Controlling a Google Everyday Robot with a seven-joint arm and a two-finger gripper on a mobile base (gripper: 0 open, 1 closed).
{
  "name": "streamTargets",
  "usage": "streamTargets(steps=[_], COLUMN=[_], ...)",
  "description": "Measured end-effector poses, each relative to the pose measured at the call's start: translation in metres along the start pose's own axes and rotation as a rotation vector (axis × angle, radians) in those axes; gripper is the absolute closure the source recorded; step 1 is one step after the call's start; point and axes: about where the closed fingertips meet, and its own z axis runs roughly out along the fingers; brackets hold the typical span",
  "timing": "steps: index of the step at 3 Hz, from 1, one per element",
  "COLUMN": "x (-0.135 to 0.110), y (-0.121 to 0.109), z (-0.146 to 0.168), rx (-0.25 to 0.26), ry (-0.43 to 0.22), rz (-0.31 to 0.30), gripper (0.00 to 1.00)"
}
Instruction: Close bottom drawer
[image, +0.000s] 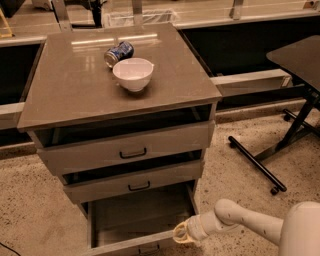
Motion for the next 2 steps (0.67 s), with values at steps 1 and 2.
streamTargets(steps=[1,2], x=[0.005,0.011], y=[0.007,0.013], z=[0.013,0.024], rx=[-0.026,-0.045], ry=[0.006,0.005], rz=[-0.03,-0.057], gripper=[0.96,1.0])
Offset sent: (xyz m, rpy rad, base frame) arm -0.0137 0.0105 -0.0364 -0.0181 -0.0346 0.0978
